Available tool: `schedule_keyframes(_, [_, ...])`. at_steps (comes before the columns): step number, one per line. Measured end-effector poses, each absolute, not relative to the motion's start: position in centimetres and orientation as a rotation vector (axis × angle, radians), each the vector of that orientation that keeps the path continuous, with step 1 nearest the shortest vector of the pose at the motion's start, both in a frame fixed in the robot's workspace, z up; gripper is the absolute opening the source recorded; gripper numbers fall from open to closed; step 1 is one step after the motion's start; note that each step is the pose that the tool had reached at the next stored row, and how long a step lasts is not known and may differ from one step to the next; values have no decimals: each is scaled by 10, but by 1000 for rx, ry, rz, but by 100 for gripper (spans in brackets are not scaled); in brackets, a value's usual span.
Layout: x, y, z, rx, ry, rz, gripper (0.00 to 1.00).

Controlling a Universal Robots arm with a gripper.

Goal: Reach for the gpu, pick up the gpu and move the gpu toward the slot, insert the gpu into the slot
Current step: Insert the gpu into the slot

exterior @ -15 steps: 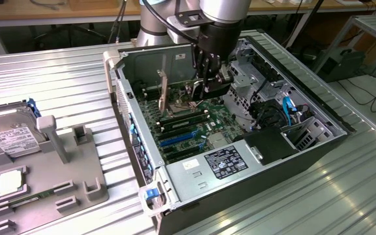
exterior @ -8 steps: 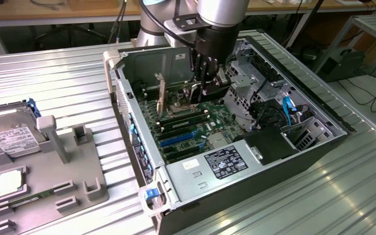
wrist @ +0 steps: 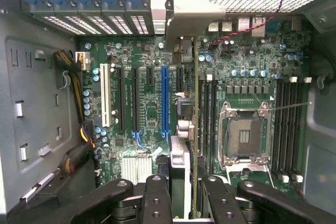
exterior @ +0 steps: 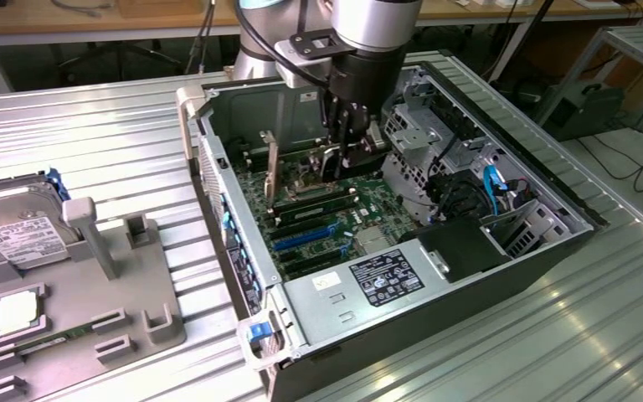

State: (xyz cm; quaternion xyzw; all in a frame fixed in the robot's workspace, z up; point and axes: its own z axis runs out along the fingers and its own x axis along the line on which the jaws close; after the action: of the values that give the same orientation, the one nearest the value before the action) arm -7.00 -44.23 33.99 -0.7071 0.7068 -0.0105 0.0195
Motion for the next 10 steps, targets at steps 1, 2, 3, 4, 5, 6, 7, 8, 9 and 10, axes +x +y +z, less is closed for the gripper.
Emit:
schedule_keyframes(1, [-71,-443,340,-2195,2192,-33,28])
schedule_keyframes(2, [-72,-443,339,-2196,2191,-33,28])
schedule_keyframes(3, [-74,-443,338,-2197,2191,-33,28])
schedule_keyframes(4, [-77,-443,337,-2197,2190,-33,28])
schedule_keyframes(5, [-78,-443,336,-2198,2190,-33,28])
schedule_keyframes(6, [-79,-443,335,-2198,2189,-33,28])
schedule_keyframes(7, [-79,-443,333,-2199,2189,-33,28])
schedule_keyframes(8, [-79,-443,331,-2199,2188,-32,28])
schedule_keyframes(9, [-79,-443,330,-2199,2188,-32,28])
schedule_keyframes(10, [-79,-443,329,-2199,2188,-33,28])
